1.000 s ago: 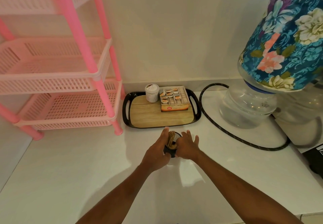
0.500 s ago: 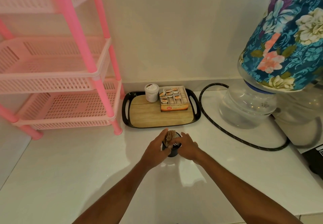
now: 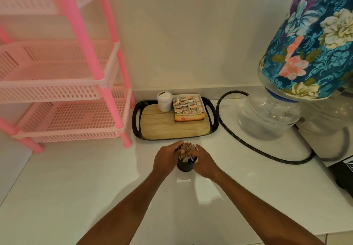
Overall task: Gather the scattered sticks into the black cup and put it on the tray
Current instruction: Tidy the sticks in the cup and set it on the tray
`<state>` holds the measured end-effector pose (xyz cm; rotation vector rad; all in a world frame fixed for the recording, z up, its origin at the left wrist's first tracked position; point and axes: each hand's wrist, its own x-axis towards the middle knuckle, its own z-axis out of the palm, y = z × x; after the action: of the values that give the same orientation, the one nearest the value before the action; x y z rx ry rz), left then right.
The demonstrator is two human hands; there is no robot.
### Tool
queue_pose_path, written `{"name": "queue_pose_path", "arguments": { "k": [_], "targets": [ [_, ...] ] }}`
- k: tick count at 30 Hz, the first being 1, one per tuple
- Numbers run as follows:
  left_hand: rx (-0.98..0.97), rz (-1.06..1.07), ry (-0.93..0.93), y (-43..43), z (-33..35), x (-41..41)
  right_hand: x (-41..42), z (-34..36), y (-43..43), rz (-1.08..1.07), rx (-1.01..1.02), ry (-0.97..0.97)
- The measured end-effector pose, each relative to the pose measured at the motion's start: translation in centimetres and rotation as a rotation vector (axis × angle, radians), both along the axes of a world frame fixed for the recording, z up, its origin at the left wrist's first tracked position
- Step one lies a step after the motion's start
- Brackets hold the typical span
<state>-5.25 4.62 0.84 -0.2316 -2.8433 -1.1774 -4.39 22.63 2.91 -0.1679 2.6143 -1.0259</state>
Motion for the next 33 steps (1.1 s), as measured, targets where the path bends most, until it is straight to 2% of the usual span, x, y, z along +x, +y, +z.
{"name": "queue_pose_path", "arguments": {
  "k": [4,10,15,21,26,33],
  "targets": [
    [-0.046,0.004,0.02,-0.2,-0.1,-0.1,0.1,-0.2,0.0,0.045,0.019,0.056],
    [-0.071,-0.012,0.029,0.1,0.1,0.2,0.5,-0.6,0.3,0.143,0.197,0.139],
    [-0.042,-0.069,0.061,0.6,0.2,0.2,0.3,-0.6,-0.1,0.222,0.218,0.202],
    [0.054,-0.042,0.115,1.1,0.4,0.0,0.0,-1.4,0.0,0.288,0.218,0.221],
    [0.122,0.029,0.072,1.1,0.0,-0.2,0.0,-1.7,0.0,0.341,0.252,0.284],
    [0.072,-0.082,0.018,0.9,-0.9,-0.1,0.3,-1.7,-0.6,0.383,0.333,0.334]
  ]
}}
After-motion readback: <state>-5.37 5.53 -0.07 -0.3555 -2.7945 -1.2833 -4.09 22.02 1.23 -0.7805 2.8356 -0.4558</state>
